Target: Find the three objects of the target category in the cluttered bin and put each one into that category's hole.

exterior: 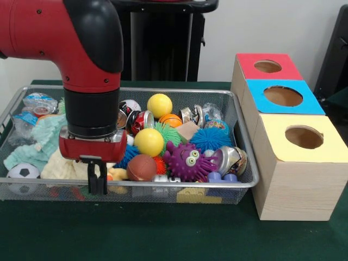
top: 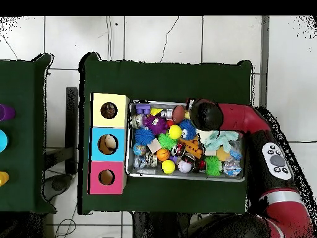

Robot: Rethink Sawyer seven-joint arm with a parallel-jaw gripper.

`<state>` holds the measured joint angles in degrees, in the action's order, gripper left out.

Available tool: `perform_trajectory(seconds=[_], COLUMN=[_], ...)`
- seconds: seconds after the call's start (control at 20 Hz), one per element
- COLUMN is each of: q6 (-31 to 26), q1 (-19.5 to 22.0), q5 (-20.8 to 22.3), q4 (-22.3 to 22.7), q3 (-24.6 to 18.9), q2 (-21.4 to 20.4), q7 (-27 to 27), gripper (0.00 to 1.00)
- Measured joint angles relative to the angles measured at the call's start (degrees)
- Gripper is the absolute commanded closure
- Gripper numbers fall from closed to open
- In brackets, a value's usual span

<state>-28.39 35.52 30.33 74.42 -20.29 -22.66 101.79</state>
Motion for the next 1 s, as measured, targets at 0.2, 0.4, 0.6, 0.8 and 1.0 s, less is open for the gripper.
perform_trajectory(seconds=[0.2,0.4,0.6,0.8,1.0], q6=[1.16,1.99,3.56,4.31,4.34], q1=[0.06,0.24,0.49,0.57,0.58], q5=[-0.01,0.01,0.06,0.06,0.02], q4=[0.51,1.12,2.49,3.75,6.31], q3=[-0.02,-0.02,-0.02,-0.02,0.00], q2=[0.06,-0.20,-0.95,-1.89,-4.11], q7=[0.00,0.00,0.00,0.00,0.00], gripper=[1.00,1.00,1.00,1.00,1.00])
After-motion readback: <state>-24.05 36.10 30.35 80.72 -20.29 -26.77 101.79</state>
